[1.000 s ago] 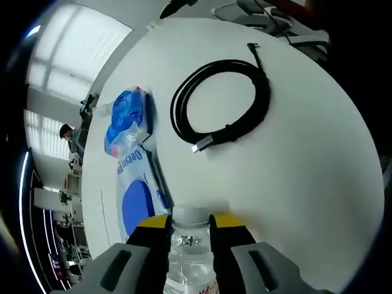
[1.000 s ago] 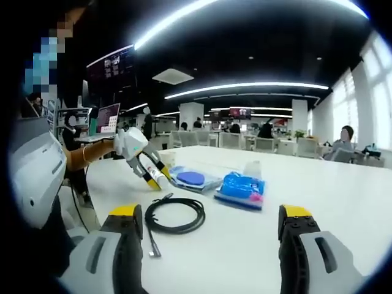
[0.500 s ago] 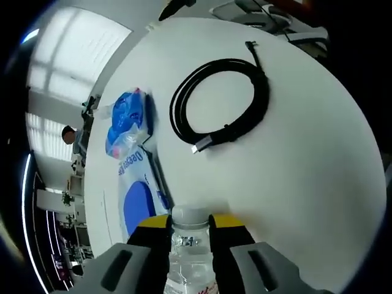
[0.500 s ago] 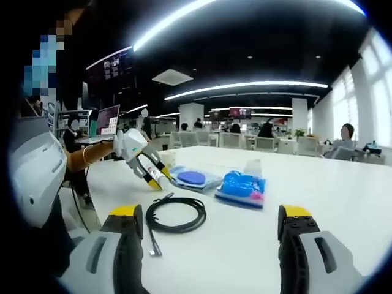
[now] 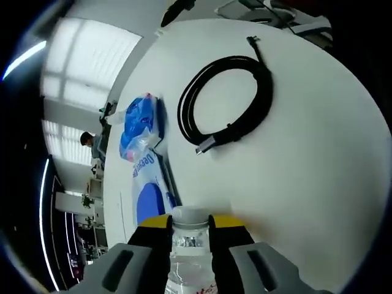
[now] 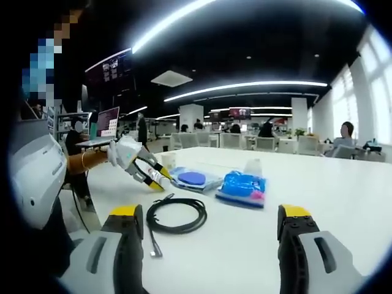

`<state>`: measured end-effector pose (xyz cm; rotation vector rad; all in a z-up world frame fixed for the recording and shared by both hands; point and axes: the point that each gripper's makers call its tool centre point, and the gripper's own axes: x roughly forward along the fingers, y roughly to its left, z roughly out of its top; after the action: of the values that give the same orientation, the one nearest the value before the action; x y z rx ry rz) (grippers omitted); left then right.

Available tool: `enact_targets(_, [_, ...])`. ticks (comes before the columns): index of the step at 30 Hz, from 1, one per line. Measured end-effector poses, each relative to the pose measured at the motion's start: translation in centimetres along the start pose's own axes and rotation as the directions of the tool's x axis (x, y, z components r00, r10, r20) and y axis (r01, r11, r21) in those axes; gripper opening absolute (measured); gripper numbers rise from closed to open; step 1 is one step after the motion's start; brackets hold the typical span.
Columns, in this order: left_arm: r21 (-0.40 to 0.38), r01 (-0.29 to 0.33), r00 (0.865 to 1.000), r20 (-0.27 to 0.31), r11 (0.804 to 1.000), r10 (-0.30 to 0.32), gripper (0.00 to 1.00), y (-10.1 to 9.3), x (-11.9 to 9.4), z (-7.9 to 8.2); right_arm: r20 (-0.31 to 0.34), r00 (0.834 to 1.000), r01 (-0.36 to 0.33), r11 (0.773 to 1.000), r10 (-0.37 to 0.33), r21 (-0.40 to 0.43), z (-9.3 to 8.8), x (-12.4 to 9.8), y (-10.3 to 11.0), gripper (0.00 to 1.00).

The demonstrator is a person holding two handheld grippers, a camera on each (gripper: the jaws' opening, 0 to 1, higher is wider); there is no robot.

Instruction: Arrange the tabletop items into an orderly group along one side of the table until the central work area is clear of visible clutter.

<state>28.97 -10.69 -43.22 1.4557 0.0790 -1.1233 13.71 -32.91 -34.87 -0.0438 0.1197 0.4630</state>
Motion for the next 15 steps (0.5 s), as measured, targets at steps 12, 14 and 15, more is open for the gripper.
enact_targets(12, [0.019,-0.058,0.998,0.009,0.998,0.058,0.2,0.01,-0.25,-0.04,0.002,1.0,0.004,1.0,-0.004,-0.003,0.22,-0.02,-0.01,0.86])
enact_targets(14, [0.016,-0.075,0.997,0.016,0.997,0.075,0.2,0.13,-0.26,0.01,0.001,1.0,0.008,1.0,-0.008,-0.002,0.22,-0.02,-0.09,0.86])
enact_targets(15, [0.015,-0.101,0.995,0.015,0.995,0.101,0.2,0.31,-0.3,-0.03,0.005,1.0,0.009,1.0,-0.009,-0.002,0.34,-0.02,-0.06,0.86])
